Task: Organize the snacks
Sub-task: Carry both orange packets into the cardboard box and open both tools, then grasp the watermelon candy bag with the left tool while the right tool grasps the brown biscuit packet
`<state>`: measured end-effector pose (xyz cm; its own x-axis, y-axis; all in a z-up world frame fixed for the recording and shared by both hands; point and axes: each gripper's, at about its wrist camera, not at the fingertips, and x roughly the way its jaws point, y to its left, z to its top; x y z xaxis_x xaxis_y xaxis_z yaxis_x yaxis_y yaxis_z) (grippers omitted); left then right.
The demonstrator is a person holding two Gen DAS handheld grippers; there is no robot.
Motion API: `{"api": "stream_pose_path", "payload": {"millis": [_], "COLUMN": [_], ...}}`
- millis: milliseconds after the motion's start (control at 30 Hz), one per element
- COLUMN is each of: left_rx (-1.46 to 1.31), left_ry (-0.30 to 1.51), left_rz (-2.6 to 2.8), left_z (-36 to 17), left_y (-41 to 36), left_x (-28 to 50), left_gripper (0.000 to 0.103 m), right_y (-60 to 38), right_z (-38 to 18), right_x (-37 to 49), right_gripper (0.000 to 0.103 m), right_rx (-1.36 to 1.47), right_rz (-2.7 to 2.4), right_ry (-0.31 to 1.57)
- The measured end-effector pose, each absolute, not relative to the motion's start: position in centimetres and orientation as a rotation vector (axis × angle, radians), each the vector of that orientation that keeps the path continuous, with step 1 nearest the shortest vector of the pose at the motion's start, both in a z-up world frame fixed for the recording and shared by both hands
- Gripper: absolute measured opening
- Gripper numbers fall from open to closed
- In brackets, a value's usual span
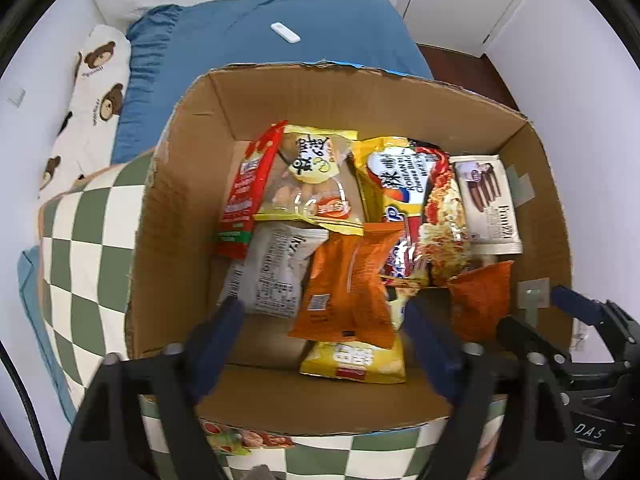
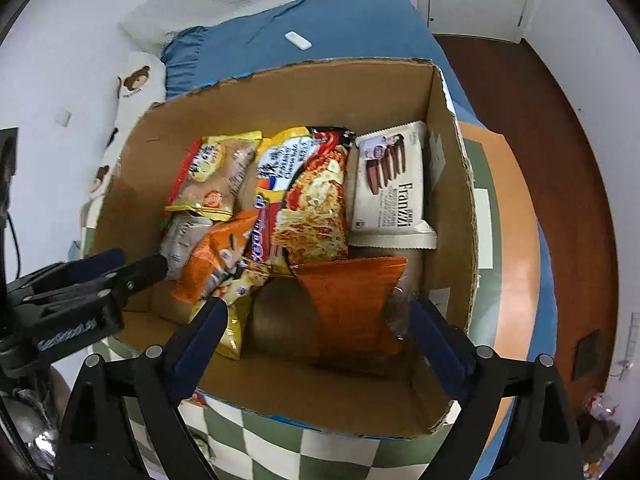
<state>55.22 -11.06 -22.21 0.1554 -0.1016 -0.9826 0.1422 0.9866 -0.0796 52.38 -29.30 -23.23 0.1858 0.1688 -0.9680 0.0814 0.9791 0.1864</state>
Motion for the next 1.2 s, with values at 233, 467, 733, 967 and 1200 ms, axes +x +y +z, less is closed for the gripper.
{"api": "stream_pose_path", "payload": {"millis": [233, 467, 733, 967, 1200], "left_rx": [0.062, 0.084, 0.052, -0.015, 0.027], "left_ry": [1.349, 1.224, 1.085, 1.024, 1.22], "left_rz": [-0.149, -0.138, -0.14, -0.116, -0.057], "left_z": [-21.6, -18.8, -14.1, -12.1, -20.1], "left_y": [-10.6, -10.3, -9.3, -5.4, -1.1], "left_x": [54.2, 52.0, 48.3, 43.8, 41.0], "left_gripper": [0.098, 0.098, 0.098, 0.098, 0.098], "right_y": [-28.9, -28.2, -27.7, -27.2, -27.5], "right_z": [-23.6, -21.1, -16.5, -14.9, -20.8], "right_x": [51.6, 50.0, 46.6, 41.7, 38.0], "right_gripper": [0.097, 0.097, 0.097, 0.058, 0.058], "right_rx": [0.194, 0.16, 0.15, 0.229, 0.362], "right_rz": [0.033, 0.014, 0.001, 0.074, 0.093], "right_ry": [1.383, 1.291, 1.135, 1.047, 1.143]}}
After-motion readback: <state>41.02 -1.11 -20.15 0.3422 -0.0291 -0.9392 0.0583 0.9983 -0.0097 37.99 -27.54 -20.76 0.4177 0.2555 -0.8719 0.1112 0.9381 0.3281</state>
